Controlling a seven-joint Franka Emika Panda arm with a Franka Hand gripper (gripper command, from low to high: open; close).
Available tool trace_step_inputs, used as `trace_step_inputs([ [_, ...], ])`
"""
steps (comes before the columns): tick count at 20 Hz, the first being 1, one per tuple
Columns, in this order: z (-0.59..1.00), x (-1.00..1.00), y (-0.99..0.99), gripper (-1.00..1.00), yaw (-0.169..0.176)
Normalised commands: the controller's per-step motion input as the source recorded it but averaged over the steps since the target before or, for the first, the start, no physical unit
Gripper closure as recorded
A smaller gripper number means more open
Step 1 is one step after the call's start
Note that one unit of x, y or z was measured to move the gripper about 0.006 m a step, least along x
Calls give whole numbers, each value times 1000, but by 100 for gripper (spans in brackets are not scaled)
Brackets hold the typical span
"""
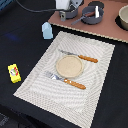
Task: Interact with the objects in diverse but meaningful ways.
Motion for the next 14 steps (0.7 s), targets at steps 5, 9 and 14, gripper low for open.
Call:
trace_step_inputs([
  [5, -123, -705, -451, -100, 0],
  [9, -250, -690, -389, -100, 6],
  [14, -330, -613, -310, -100, 53],
])
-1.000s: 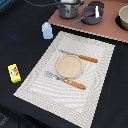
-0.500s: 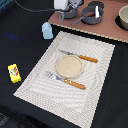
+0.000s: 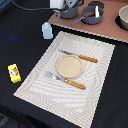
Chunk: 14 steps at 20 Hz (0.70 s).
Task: Interact with the objects in diverse but meaningful ways.
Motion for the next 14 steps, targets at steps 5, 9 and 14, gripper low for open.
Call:
trace_step_inputs([
  [5, -283, -442, -166, -100, 117],
  [9, -266, -415, -82, -100, 137],
  [14, -215, -447, -301, -100, 67],
])
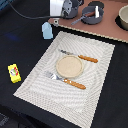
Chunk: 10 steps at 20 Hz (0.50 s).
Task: Interact with the objects in diverse but meaningful ways.
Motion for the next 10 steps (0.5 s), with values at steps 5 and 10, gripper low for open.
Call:
trace_step_inputs([
  [5, -362, -574, -449, -100, 23],
  [10, -426, -676, -445, -100, 7],
])
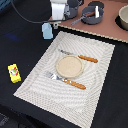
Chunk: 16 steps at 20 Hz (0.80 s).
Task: Interact with the objects in diverse but meaningful ways.
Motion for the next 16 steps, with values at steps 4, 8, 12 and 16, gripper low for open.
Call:
trace_step_inputs([
  [4, -401, -756, -306, -100, 15],
  [8, -281, -789, -75, -100, 17],
  [12, -166, -630, 3, -100, 0],
  [16, -167, -585, 13, -100, 0],
])
